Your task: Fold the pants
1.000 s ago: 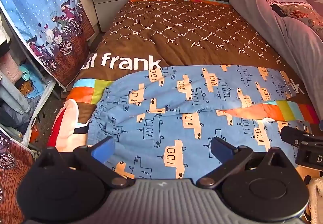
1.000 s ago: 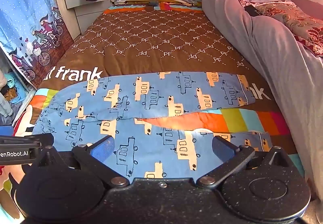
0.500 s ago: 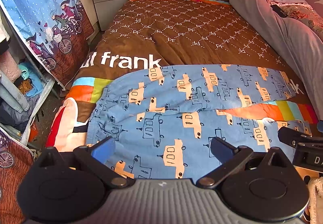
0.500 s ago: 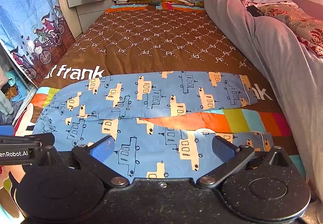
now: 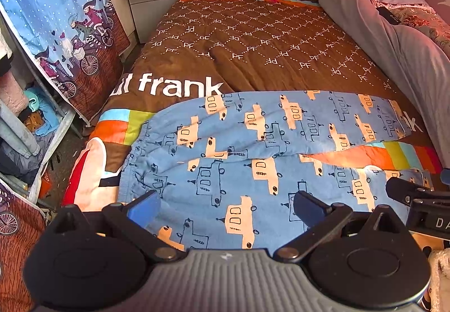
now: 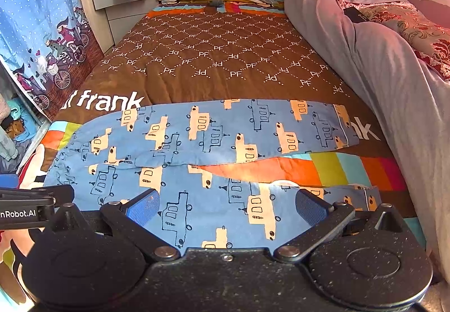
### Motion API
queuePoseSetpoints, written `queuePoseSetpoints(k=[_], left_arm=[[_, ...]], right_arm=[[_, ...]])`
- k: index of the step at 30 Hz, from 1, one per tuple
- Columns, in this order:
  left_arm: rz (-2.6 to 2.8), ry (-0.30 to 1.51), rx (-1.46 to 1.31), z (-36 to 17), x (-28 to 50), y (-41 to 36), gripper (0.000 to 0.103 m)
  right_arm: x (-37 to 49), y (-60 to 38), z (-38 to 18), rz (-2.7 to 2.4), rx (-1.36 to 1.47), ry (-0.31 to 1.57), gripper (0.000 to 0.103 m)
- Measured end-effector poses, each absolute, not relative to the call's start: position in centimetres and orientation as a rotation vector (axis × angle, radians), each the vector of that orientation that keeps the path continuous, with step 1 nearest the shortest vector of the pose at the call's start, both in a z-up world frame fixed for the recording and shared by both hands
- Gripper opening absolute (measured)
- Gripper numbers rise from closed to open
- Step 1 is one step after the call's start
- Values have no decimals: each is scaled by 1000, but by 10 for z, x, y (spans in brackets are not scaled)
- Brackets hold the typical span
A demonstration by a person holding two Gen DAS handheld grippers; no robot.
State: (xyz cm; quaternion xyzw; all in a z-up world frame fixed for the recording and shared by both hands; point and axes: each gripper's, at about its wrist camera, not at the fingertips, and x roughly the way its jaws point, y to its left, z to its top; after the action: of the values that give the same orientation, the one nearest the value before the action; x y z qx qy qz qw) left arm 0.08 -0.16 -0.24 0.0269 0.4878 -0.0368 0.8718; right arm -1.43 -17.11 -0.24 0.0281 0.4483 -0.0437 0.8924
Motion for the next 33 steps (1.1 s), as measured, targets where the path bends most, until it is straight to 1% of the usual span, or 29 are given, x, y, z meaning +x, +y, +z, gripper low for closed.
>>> queuePoseSetpoints(k=[33], left_arm=[[-69, 1038, 55, -11, 8, -13, 103]], right_arm=[[-4, -181, -12, -77, 68, 938, 102]])
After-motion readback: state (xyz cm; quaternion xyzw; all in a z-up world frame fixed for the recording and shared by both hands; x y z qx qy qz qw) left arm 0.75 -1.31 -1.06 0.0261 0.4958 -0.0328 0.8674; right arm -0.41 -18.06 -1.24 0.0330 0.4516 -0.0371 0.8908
